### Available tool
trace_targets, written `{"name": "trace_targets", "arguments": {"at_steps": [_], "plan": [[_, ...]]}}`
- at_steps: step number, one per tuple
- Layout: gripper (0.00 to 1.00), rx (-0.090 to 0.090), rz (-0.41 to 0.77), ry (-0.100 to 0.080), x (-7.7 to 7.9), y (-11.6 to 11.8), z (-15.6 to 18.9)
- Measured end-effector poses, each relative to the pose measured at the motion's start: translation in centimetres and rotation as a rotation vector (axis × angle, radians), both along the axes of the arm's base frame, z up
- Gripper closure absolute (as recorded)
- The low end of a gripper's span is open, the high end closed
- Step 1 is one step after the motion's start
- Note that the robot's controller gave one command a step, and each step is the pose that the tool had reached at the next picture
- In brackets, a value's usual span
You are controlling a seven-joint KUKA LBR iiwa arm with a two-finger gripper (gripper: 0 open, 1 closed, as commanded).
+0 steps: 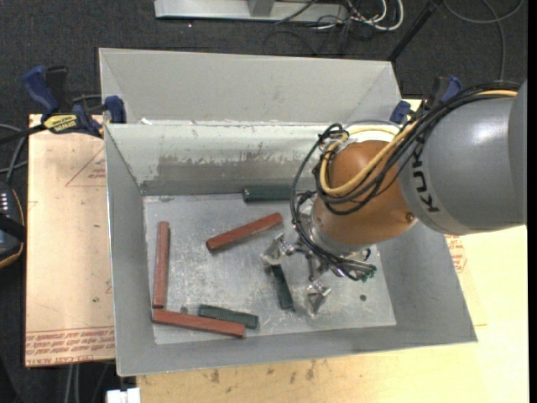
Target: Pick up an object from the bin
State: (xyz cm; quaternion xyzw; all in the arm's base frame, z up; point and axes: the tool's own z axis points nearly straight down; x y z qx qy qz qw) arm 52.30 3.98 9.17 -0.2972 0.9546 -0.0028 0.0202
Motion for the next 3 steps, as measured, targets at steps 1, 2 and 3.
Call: {"name": "trace_targets", "arguments": {"at_steps": [1,2,3], "plan": [[1.00,-0.008,0.357,0.022,2.4,-0.8,-1.4],[1.00,-0.008,0.357,0.022,2.4,-0.8,-1.4],[1.00,-0.012,0.373,0.031,4.8,0.1,14.3]]}}
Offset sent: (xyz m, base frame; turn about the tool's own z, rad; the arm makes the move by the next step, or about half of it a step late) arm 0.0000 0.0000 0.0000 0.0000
